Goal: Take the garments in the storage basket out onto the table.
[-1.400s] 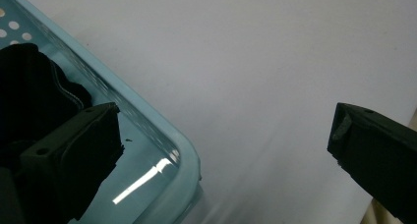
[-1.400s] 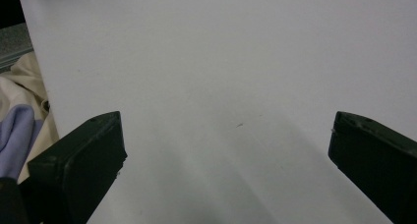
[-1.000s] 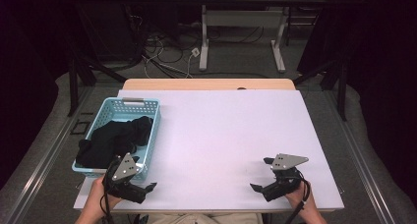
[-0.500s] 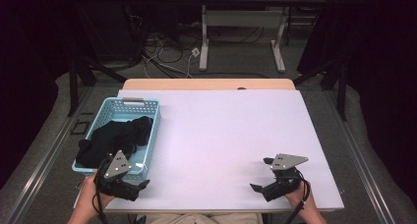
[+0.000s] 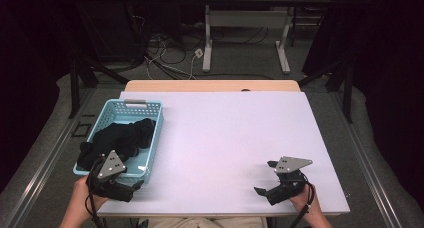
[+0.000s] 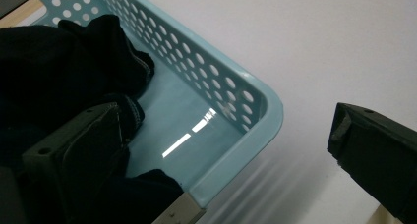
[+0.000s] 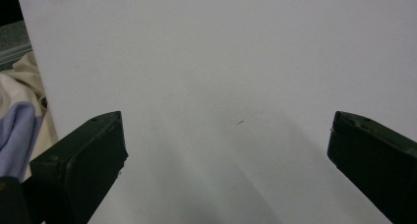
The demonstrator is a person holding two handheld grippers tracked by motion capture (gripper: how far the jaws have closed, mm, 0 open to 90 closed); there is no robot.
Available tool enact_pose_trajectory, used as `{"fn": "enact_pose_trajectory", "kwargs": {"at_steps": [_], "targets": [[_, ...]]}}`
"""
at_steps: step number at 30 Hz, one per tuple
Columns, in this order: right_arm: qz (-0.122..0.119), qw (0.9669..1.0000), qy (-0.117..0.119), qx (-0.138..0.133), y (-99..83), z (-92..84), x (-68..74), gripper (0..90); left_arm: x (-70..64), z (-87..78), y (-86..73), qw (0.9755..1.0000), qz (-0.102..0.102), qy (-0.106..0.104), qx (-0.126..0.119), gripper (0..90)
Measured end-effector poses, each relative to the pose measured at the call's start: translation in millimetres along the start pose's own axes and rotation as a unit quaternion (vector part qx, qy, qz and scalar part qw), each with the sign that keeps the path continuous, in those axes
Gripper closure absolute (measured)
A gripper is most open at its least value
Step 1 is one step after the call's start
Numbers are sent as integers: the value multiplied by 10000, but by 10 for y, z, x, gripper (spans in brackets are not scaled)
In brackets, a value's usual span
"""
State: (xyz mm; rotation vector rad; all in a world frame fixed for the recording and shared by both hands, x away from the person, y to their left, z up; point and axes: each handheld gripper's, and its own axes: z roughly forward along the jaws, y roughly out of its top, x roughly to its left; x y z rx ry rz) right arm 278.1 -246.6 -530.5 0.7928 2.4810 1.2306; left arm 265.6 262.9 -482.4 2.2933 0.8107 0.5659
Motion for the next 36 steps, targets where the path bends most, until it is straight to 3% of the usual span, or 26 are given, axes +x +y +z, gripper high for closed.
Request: {"fn": "enact_pose_trajectory", "kwargs": {"at_steps": [7, 11, 13, 15, 17, 22, 23, 26, 28, 32, 36], "targets": [[18, 10000, -2, -35, -2, 9, 8, 8, 77, -82, -26, 9998, -168, 130, 10, 1], [3, 10000, 2, -31, -2, 8, 6, 9, 107, -117, -29, 9997, -174, 145, 27, 1], [6, 10000, -14, -48, -3, 10, 7, 9, 119, -133, -22, 9997, -84, 213, 28, 1], [-6, 10000, -4, -33, -1, 8, 7, 9, 117, -156, -15, 9997, -146, 191, 43, 1], [6, 10000, -3, -52, -3, 13, 8, 9, 134, -187, -8, 9997, -109, 238, 20, 1], [-8, 10000, 15, 2, 1, 9, 8, 9, 181, -274, -3, 9991, -240, 349, -59, 1], [-8, 10000, 15, 2, 1, 9, 8, 9, 201, -287, 0, 9989, -161, 428, -58, 1], [33, 10000, 33, 13, -1, 13, 10, 10, 219, -306, 1, 9987, -230, 441, -52, 1], [-6, 10000, 14, 12, 1, 14, 8, 11, 238, -324, 11, 9985, -164, 514, -37, 1], [-2, 10000, 8, 26, 1, 15, 8, 11, 279, -361, 31, 9976, -335, 600, -76, 1], [-23, 10000, 6, 35, 2, 21, 8, 11, 331, -360, 44, 9965, -311, 774, -7, 1]]}}
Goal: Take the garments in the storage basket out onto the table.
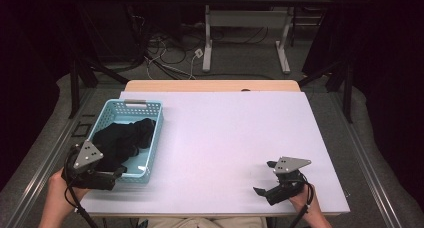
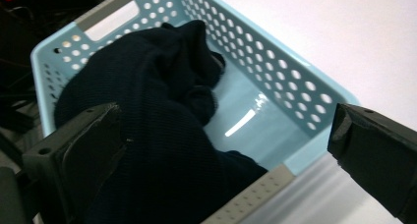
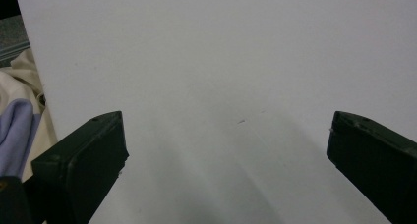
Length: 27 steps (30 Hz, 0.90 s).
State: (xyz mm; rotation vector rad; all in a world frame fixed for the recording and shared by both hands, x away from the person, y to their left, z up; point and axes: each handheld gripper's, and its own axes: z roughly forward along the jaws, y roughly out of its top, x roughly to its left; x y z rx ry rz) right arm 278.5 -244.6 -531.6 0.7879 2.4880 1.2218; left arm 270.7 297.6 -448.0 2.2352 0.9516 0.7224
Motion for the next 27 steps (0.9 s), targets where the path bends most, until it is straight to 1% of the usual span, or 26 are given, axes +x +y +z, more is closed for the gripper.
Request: {"fn": "enact_pose_trajectory", "kwargs": {"at_steps": [1, 2, 4, 5, 7, 9, 10, 12, 13, 14, 15, 17, 18, 20, 24, 27], "targets": [[-10, 10000, 7, -7, 0, 4, -3, 11, 12, 4, 4, 10000, -4, 14, 36, 1], [-10, 10000, 7, -7, 0, 4, -3, 11, 21, 16, 6, 10000, -70, 3, 19, 1], [-5, 10000, 1, -8, -1, 5, -3, 12, 54, 32, 15, 9999, -95, 28, 51, 1], [-5, 10000, 1, -8, -1, 5, -3, 12, 80, 35, 24, 9999, -59, 50, 95, 1], [-4, 10000, -19, -4, -1, 5, -2, 12, 112, 61, 32, 9998, -163, 24, 115, 1], [-15, 10000, 5, 5, -1, 6, -4, 12, 162, 79, 46, 9998, -120, 102, 128, 1], [-2, 10000, -25, 0, -2, 6, -2, 12, 171, 95, 50, 9996, -207, 74, 154, 1], [6, 10000, -33, 5, -2, 5, -2, 12, 208, 126, 63, 9996, -227, 117, 154, 1], [1, 10000, -25, 9, -2, 7, -4, 12, 240, 141, 75, 9995, -180, 173, 176, 1], [-9, 10000, -17, 9, -2, 8, -5, 12, 257, 148, 81, 9995, -196, 154, 198, 1], [-7, 10000, -19, 14, -2, 7, -4, 12, 274, 168, 87, 9994, -256, 120, 221, 1], [-7, 10000, -19, 12, -2, 8, -5, 12, 320, 206, 96, 9993, -270, 124, 241, 1], [-7, 10000, -21, 11, -2, 6, -4, 12, 329, 229, 99, 9989, -370, 86, 278, 1], [-7, 10000, -20, 11, -3, 6, -4, 12, 370, 266, 111, 9988, -344, 109, 339, 1], [-7, 10000, -4, 7, -3, 9, -5, 12, 436, 342, 136, 9980, -379, 147, 479, 1], [-13, 10000, -13, 14, -3, 7, -4, 13, 470, 404, 140, 9973, -429, 129, 586, 1]]}}
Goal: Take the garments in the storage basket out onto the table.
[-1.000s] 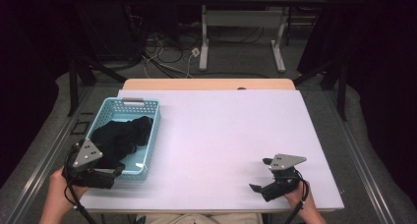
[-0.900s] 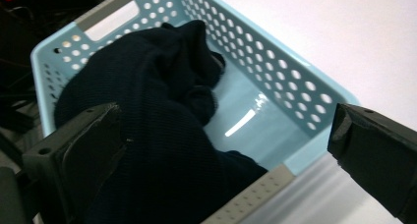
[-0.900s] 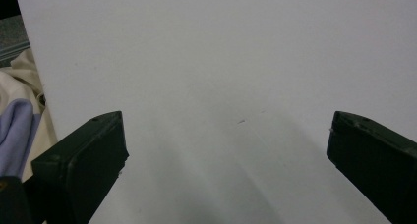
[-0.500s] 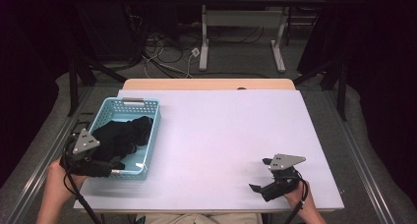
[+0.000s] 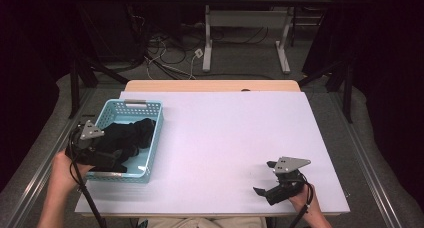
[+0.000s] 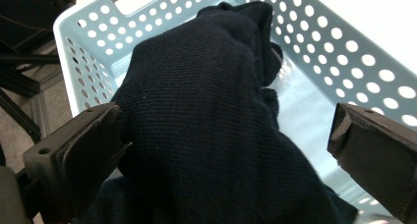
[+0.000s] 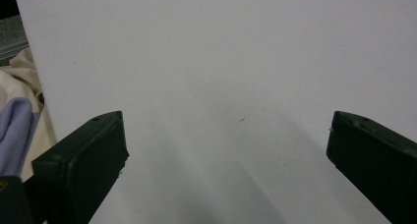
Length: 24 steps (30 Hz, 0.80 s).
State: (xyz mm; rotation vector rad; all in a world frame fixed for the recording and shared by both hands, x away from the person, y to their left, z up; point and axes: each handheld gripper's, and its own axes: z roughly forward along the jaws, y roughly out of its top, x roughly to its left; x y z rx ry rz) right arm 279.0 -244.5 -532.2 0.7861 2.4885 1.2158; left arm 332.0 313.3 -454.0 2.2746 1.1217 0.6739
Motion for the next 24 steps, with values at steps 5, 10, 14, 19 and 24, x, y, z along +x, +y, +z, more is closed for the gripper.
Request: {"fn": "enact_pose_trajectory", "kwargs": {"at_steps": [5, 10, 14, 19, 24], "targets": [[36, 10000, 20, 10, -2, 4, 4, 13, 73, 87, 21, 9999, -85, -16, 146, 0], [23, 10000, 31, -9, -4, 12, 0, 13, 105, 194, 25, 9993, -174, -91, 333, 0], [12, 10000, 34, 33, -2, 9, 1, 13, 115, 266, 43, 9986, -133, -136, 493, 0], [25, 10000, 37, 36, -4, 8, -2, 13, 125, 362, 64, 9976, -94, -149, 672, 1], [20, 10000, 34, 38, -4, 6, -2, 13, 138, 439, 81, 9961, -57, -190, 855, 2]]}}
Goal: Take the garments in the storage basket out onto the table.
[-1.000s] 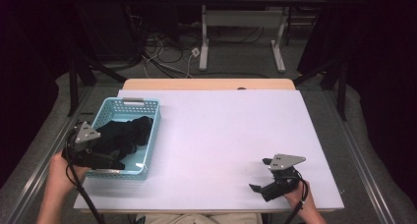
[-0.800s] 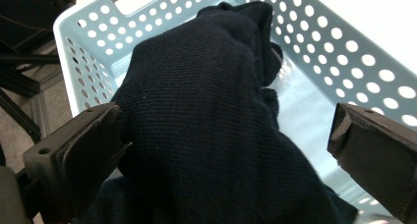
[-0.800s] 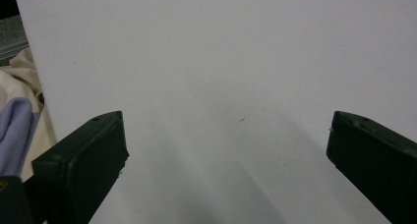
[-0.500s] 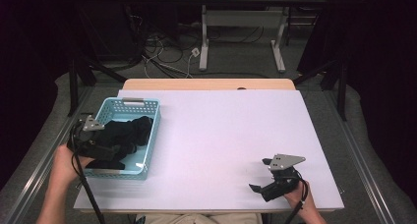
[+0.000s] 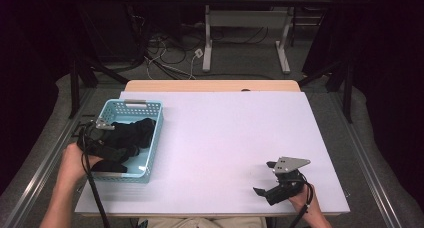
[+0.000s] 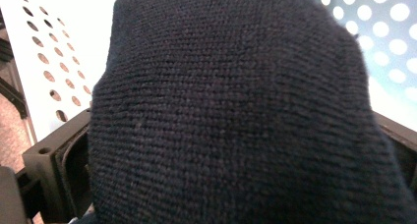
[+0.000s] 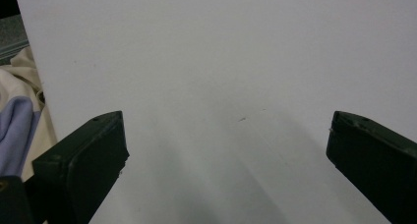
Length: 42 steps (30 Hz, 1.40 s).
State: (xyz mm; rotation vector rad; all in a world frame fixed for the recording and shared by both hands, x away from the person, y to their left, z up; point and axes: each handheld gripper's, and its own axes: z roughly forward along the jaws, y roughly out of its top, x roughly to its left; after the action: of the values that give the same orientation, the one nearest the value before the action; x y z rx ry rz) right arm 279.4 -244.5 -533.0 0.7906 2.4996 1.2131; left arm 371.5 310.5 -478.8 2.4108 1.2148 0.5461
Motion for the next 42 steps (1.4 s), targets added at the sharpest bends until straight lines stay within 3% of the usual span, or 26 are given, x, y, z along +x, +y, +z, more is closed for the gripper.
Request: {"fn": "enact_pose_trajectory", "kwargs": {"at_steps": [18, 31, 38, 42], "targets": [[-10, 10000, 15, 2, 0, 1, 3, 14, -7, 83, -27, 9991, 54, -259, 337, 34], [-11, 10000, 17, 13, -1, 1, 4, 14, -18, 123, -71, 9985, 31, -361, 404, 317], [8, 10000, 7, 14, -4, 3, 3, 14, -21, 124, -88, 9977, 155, -542, 367, 494], [2, 10000, 14, 35, -5, 3, -5, 15, -33, 122, -63, 9971, 305, -550, 429, 519]]}}
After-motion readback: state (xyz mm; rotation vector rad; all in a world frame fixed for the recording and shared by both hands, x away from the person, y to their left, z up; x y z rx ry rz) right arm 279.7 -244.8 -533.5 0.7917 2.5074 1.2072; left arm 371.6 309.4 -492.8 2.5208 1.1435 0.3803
